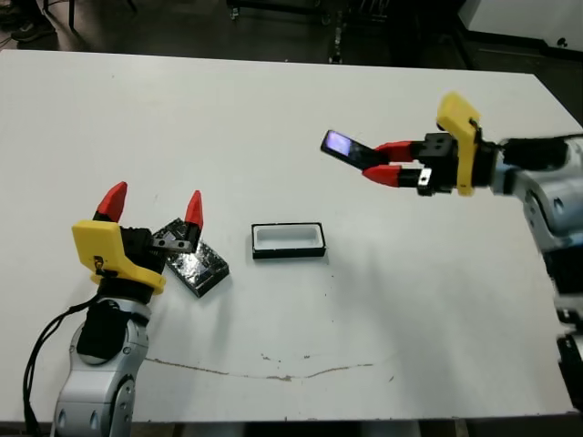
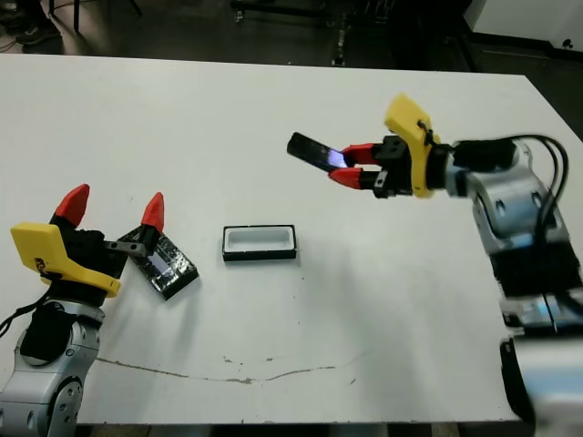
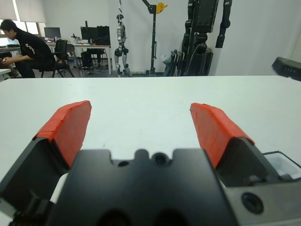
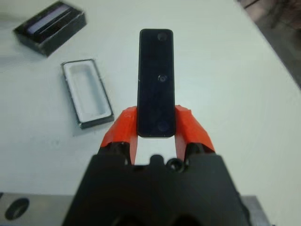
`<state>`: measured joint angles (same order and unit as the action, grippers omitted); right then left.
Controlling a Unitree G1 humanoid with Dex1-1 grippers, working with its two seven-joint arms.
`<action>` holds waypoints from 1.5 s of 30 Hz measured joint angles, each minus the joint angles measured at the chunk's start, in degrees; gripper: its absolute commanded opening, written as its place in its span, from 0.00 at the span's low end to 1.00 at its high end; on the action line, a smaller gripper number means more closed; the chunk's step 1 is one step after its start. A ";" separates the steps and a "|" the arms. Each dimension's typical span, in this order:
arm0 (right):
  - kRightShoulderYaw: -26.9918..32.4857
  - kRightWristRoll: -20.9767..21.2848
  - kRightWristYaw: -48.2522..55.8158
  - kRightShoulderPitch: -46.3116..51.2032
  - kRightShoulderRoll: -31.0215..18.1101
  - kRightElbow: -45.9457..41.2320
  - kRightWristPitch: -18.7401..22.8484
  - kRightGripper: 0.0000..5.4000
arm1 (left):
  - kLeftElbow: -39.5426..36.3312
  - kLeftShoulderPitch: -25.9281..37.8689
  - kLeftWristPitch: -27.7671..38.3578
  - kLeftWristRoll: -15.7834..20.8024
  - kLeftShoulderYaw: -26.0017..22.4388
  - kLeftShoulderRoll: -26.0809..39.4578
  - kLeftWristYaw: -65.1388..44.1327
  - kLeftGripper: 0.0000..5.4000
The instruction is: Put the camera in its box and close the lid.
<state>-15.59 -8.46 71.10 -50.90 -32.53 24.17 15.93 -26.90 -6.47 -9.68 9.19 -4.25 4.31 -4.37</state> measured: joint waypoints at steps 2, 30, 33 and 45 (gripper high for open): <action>-1.82 1.41 3.46 -2.88 1.08 4.00 -2.03 0.31 | 0.03 0.02 0.02 -0.25 0.04 -0.01 0.03 1.00; -12.57 8.96 21.02 -16.35 15.25 22.15 -8.18 0.31 | 0.13 0.38 0.00 0.10 -0.21 -0.32 0.45 1.00; -12.52 10.61 20.94 -16.58 16.08 23.39 -9.46 0.31 | 0.13 0.38 0.00 0.11 -0.21 -0.32 0.45 1.00; -11.28 13.90 18.94 -16.60 16.57 24.91 -11.72 0.31 | 0.12 0.24 0.01 0.11 -0.22 -0.38 0.48 1.00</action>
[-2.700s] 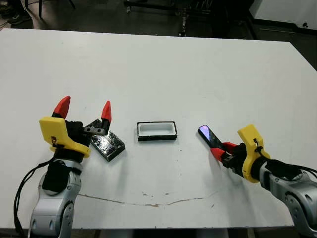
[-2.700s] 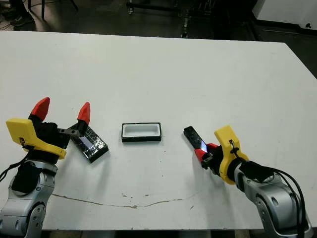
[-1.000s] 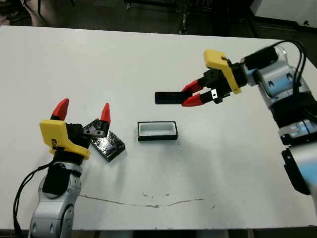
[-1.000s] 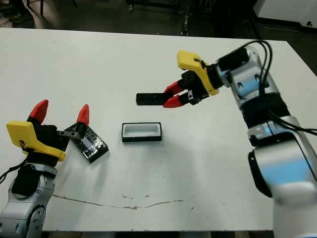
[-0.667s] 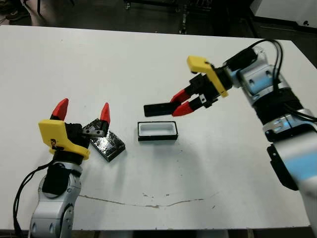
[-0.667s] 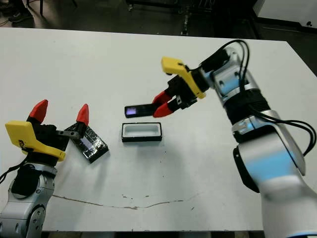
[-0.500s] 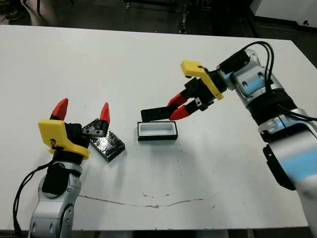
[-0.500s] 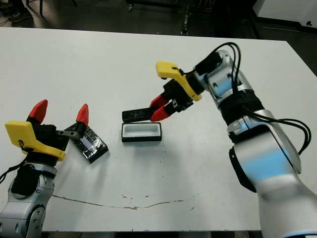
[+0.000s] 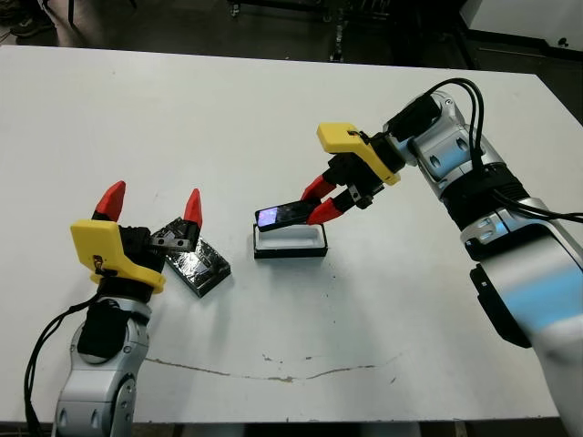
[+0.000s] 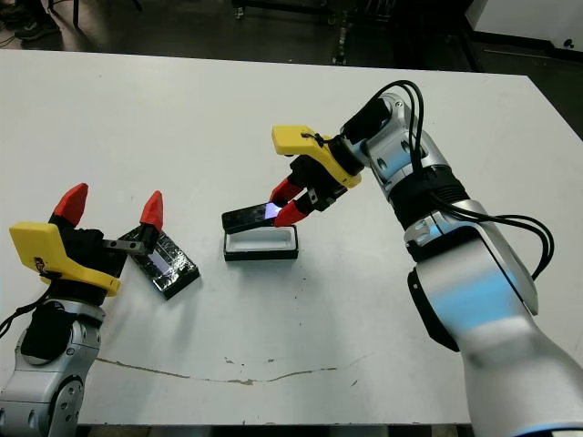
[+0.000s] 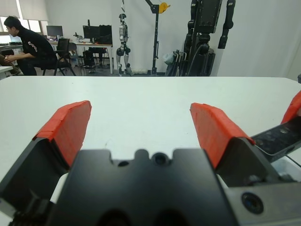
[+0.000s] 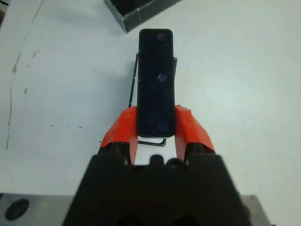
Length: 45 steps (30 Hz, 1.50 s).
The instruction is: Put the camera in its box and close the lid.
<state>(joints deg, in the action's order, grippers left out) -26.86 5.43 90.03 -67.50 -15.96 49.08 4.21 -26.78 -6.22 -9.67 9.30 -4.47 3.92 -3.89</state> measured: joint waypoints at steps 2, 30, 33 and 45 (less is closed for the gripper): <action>0.01 0.49 -0.03 0.00 -0.01 -0.20 0.22 0.31 | 0.00 -0.05 0.00 -0.02 0.00 0.00 0.00 1.00; -1.20 5.66 -0.17 1.23 -1.39 -3.77 2.41 0.31 | -0.84 -0.97 0.01 0.04 0.12 -0.37 0.14 1.00; -1.21 5.88 -0.68 1.43 -1.38 -3.47 1.86 0.31 | -0.84 -1.25 0.01 0.03 0.13 -0.53 0.14 1.00; -1.45 6.70 -1.11 1.87 -1.36 -3.17 0.42 0.31 | -1.21 -2.00 0.01 -0.15 0.31 -0.96 0.27 1.00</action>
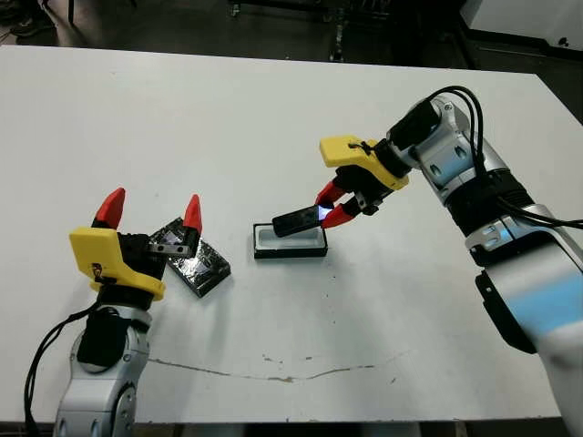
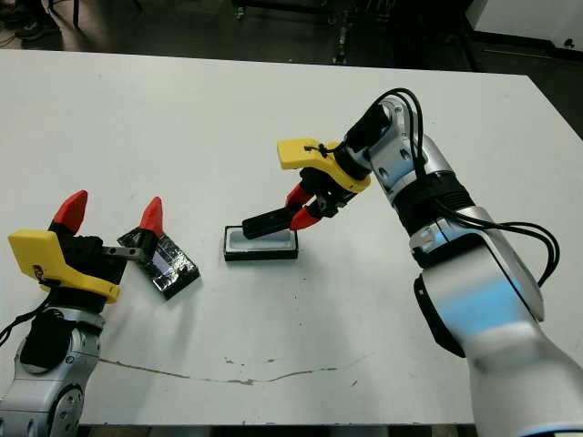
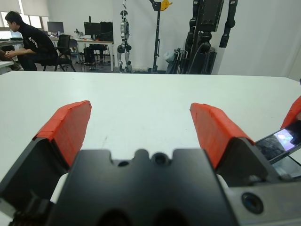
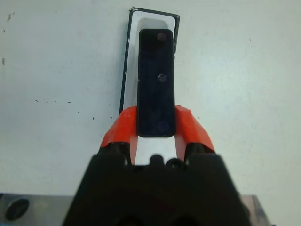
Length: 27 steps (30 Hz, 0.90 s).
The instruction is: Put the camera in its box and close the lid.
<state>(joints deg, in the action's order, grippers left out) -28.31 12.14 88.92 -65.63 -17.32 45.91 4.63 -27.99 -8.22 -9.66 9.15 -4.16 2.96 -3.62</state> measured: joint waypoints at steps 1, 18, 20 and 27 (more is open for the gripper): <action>-0.08 0.16 -0.03 0.00 0.00 0.00 -0.05 0.31 | -0.01 0.00 0.00 -0.12 0.03 -0.01 0.09 1.00; -2.18 2.25 0.07 0.00 1.47 0.55 0.87 0.31 | -0.30 -0.19 -0.02 0.13 0.10 -0.71 0.09 1.00; -2.32 2.27 0.17 0.00 1.72 0.39 1.12 0.31 | -0.31 -0.24 -0.02 0.02 0.12 -0.70 0.09 1.00; -3.14 2.70 0.21 0.00 2.16 -1.80 2.51 0.31 | -0.31 -0.34 -0.01 -0.10 0.25 -0.88 0.12 1.00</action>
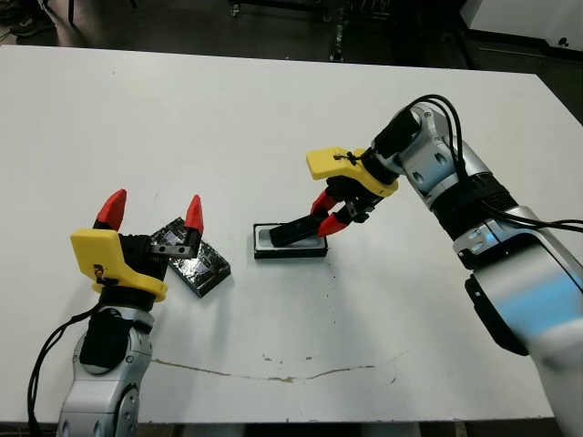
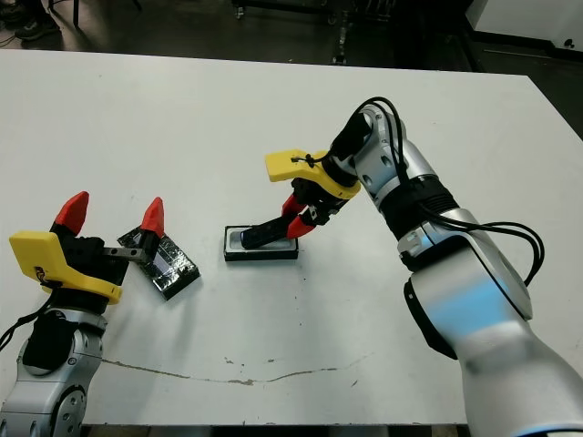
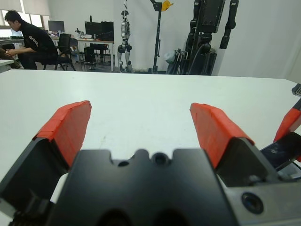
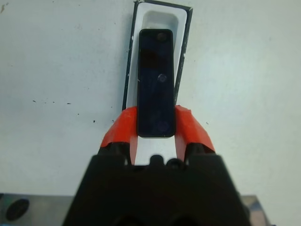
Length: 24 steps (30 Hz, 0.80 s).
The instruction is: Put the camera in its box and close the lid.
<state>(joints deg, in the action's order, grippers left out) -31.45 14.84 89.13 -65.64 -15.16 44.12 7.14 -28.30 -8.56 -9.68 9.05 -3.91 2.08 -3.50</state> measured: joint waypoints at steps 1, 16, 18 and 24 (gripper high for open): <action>-0.07 0.04 -0.02 0.00 0.02 -0.29 0.03 0.31 | 0.00 -0.01 0.00 -0.02 0.05 0.00 0.01 1.00; -0.99 0.75 -1.22 0.05 1.96 -1.37 0.81 0.31 | -0.12 -0.33 0.01 -0.41 0.62 -0.10 0.61 1.00; -1.06 0.75 -1.22 0.05 2.24 -1.38 1.32 0.31 | -0.12 -0.33 0.01 -0.36 0.63 -0.20 0.62 1.00; -1.42 0.85 -1.36 0.04 2.66 -0.91 1.98 0.31 | -0.12 -0.33 0.12 -0.28 0.64 -0.38 0.93 1.00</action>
<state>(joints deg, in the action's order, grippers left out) -32.87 15.69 87.77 -65.60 -12.51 43.20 9.12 -28.43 -8.89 -9.55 8.77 -3.27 1.70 -2.57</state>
